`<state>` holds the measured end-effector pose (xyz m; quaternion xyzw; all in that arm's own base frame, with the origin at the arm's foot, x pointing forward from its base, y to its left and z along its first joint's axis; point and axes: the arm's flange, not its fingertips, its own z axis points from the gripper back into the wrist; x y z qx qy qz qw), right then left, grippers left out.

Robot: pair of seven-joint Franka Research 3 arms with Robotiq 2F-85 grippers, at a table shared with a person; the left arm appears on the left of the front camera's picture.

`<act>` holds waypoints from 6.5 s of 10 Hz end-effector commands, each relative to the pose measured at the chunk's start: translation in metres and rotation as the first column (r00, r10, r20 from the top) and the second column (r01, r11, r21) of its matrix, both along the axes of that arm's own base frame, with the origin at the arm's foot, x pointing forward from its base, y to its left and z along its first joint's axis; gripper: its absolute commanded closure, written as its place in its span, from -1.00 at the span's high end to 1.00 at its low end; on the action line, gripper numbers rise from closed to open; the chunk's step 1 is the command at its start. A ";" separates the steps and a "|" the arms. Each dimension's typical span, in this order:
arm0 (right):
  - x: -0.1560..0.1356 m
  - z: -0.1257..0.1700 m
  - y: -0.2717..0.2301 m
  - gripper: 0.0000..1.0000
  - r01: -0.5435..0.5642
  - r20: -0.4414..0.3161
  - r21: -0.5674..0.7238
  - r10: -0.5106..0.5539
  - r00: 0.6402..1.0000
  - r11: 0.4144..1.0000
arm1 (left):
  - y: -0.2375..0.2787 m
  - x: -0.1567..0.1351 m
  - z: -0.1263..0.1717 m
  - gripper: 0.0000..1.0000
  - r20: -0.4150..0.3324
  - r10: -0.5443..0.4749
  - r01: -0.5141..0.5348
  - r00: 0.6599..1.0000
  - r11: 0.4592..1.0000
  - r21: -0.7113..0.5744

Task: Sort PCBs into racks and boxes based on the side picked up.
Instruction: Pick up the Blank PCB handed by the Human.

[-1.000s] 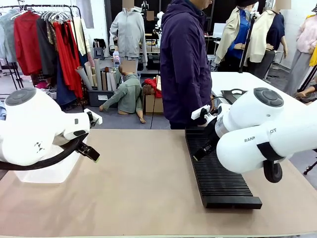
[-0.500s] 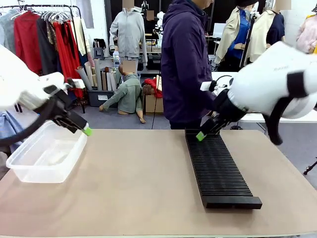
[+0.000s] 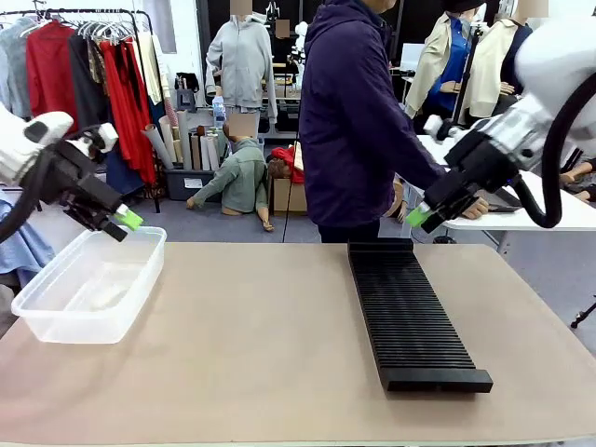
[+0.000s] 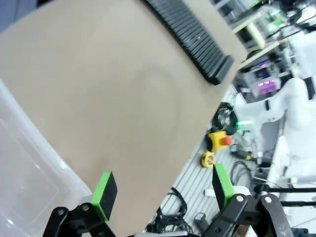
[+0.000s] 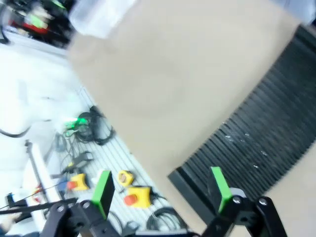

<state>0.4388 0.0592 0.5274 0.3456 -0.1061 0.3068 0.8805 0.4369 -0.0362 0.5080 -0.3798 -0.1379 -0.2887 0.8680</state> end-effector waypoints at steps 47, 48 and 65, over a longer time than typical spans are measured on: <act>0.012 -0.037 -0.161 1.00 0.282 -0.243 0.583 -0.168 0.955 0.762 | 0.157 -0.049 -0.005 1.00 0.095 0.243 -0.176 0.965 0.875 -0.451; 0.019 -0.046 -0.152 1.00 0.298 -0.262 0.578 -0.173 0.949 0.759 | 0.157 -0.049 -0.005 1.00 0.095 0.243 -0.176 0.965 0.875 -0.451; 0.155 -0.156 0.008 1.00 0.166 -0.277 0.620 0.017 0.961 0.767 | 0.157 -0.049 -0.005 1.00 0.095 0.243 -0.176 0.965 0.875 -0.451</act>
